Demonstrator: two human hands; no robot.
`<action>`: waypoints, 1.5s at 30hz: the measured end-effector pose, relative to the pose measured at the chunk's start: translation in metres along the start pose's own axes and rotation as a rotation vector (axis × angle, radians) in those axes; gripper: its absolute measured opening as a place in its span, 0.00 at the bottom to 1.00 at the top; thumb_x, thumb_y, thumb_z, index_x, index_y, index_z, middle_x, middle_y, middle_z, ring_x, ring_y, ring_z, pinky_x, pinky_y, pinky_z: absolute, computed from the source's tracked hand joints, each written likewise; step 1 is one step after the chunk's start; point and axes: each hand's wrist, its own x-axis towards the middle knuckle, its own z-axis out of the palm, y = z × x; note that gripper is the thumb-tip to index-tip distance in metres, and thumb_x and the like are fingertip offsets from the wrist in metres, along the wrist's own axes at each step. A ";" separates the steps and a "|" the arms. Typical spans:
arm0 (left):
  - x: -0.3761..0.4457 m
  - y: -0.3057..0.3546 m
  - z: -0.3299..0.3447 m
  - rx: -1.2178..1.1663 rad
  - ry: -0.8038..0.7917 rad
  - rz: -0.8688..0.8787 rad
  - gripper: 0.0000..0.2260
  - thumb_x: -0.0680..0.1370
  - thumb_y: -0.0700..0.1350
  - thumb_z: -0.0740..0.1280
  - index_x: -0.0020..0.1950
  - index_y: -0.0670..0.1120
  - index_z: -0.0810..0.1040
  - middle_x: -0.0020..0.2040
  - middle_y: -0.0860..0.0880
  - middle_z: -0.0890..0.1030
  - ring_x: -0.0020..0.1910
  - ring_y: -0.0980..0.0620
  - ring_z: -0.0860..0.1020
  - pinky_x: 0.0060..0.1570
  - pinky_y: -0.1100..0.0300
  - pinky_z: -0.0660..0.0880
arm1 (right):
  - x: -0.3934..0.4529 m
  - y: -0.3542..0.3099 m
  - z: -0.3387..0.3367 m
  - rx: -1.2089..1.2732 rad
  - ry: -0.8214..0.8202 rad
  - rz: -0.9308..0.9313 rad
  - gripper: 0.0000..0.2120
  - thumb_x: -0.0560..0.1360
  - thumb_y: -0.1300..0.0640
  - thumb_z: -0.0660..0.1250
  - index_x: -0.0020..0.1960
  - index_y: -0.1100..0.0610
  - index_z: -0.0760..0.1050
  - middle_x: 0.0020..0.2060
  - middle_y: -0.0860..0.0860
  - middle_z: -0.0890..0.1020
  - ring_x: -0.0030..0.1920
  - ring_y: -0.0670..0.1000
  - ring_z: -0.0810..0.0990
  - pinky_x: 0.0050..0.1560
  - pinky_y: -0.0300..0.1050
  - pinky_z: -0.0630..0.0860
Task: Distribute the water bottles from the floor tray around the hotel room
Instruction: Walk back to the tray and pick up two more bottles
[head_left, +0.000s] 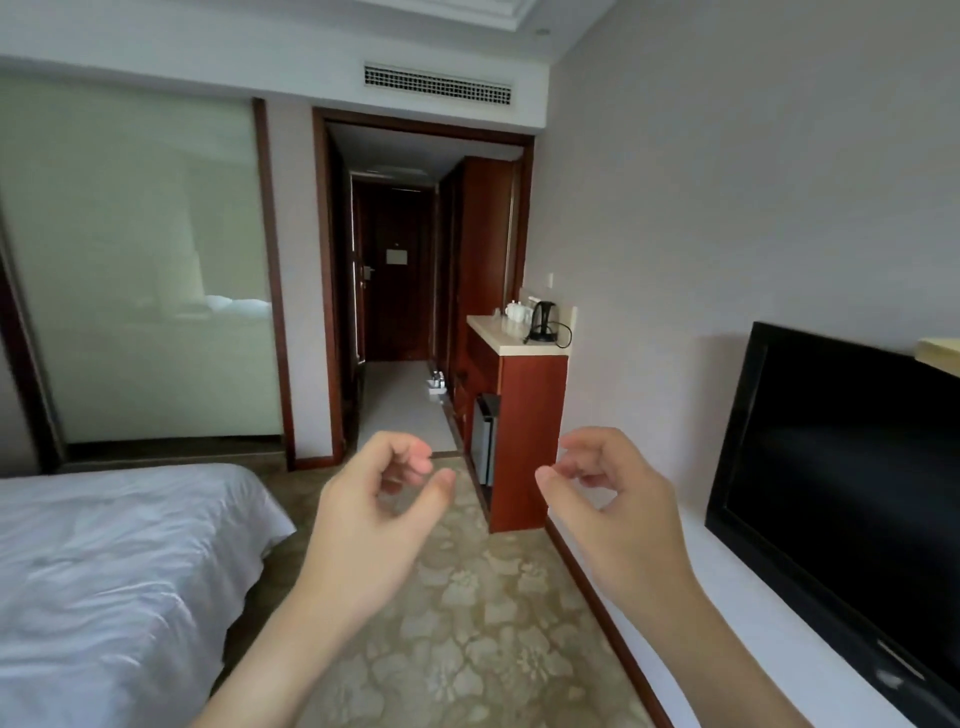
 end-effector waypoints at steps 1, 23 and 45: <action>0.015 -0.010 0.004 0.014 0.010 -0.002 0.08 0.69 0.54 0.70 0.43 0.51 0.76 0.42 0.53 0.80 0.41 0.54 0.79 0.47 0.56 0.75 | 0.016 0.011 0.010 0.017 -0.011 -0.004 0.10 0.71 0.52 0.73 0.49 0.43 0.76 0.43 0.37 0.82 0.48 0.38 0.79 0.49 0.28 0.71; 0.347 -0.262 0.063 0.210 0.104 -0.089 0.12 0.67 0.57 0.68 0.47 0.54 0.79 0.43 0.53 0.82 0.43 0.52 0.81 0.50 0.49 0.78 | 0.392 0.233 0.245 0.140 -0.138 -0.082 0.10 0.70 0.50 0.72 0.51 0.48 0.77 0.39 0.44 0.83 0.43 0.43 0.81 0.49 0.39 0.75; 0.742 -0.605 0.138 0.110 -0.011 -0.071 0.07 0.73 0.48 0.71 0.50 0.55 0.78 0.45 0.56 0.81 0.45 0.58 0.79 0.47 0.62 0.76 | 0.755 0.442 0.495 0.016 -0.086 -0.069 0.11 0.71 0.55 0.74 0.50 0.45 0.76 0.40 0.45 0.83 0.45 0.43 0.80 0.46 0.34 0.76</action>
